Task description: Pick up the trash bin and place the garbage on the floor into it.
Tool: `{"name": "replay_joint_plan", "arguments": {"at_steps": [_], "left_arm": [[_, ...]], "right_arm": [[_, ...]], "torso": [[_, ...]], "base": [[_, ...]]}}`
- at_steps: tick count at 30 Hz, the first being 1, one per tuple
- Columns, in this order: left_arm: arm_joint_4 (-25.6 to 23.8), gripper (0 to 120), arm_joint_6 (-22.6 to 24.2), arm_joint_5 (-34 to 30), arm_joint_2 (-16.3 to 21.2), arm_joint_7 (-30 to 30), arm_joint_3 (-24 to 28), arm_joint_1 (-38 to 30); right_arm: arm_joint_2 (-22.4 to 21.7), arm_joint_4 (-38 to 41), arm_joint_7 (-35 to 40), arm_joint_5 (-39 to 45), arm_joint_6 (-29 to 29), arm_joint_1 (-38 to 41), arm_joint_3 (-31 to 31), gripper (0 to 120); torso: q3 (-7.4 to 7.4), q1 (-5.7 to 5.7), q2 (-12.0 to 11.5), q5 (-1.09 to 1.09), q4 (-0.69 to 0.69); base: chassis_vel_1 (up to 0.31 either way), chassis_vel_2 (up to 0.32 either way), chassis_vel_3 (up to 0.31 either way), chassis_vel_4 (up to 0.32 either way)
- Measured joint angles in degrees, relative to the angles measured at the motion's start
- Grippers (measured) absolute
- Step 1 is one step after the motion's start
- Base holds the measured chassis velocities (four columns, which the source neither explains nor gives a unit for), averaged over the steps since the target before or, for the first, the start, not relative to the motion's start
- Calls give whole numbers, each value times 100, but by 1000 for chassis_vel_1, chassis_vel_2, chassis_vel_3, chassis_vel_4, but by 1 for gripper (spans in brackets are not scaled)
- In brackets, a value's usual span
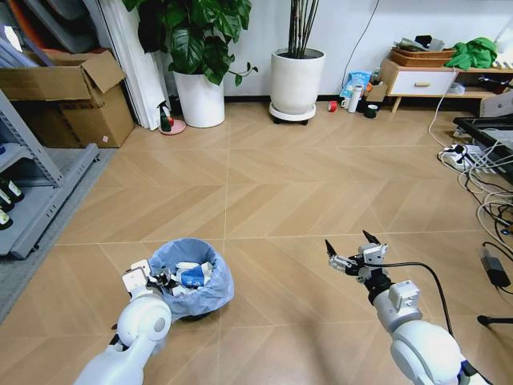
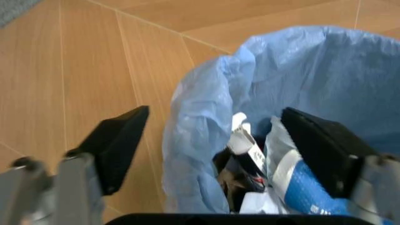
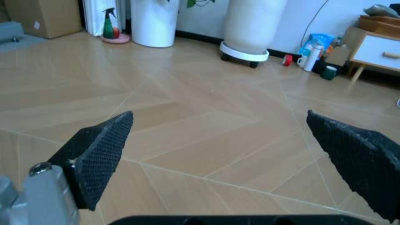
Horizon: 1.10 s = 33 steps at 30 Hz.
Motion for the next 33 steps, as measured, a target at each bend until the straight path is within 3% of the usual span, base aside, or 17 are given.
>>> {"name": "replay_joint_plan", "arguments": {"at_steps": [5,7,8,9,12,18,28,31,33], "left_arm": [[-92,99,-193,252,1,449,-160,46],[-210,100,-289,808,-8,1087,-365,172],[-313,100,-356,1431,-10,1685,-525,350],[-313,100,-356,1431,-10,1685,-525,350],[-662,100,-527,2661,-31,2968,-991,1009],[-1147,100,-916,3809,-407,4184,-1790,1861],[-1483,100,-1160,4353,-760,4927,-2489,2284],[-1545,100,-1172,4355,-805,5025,-2569,2333],[-1800,100,-1165,3962,-973,5172,-2723,2542]], "right_arm": [[66,128,146,205,-103,-35,163,100],[166,268,362,411,-324,-105,354,100],[257,321,421,431,-381,-181,525,100],[257,321,421,431,-381,-181,525,100],[607,389,394,158,-353,-455,1129,100],[1325,504,30,-213,-162,-858,2178,100],[1843,529,-202,-305,-18,-969,2785,100],[1929,538,-280,-314,27,-992,2831,100],[2235,670,-618,-368,222,-1174,2957,100]], "torso": [[0,0,0,-1,0],[0,0,0,-1,-1],[0,0,0,-1,-1],[0,0,0,-1,-1],[0,0,0,-1,2],[-1,-1,0,-2,0],[-1,0,0,0,1],[0,0,0,1,1],[0,0,0,-1,0]], "base": [[0,0,0,0],[0,0,0,0],[0,0,0,0],[0,0,0,0],[0,0,0,0],[0,0,0,0],[0,0,0,0],[0,0,0,0],[0,0,0,0]]}}
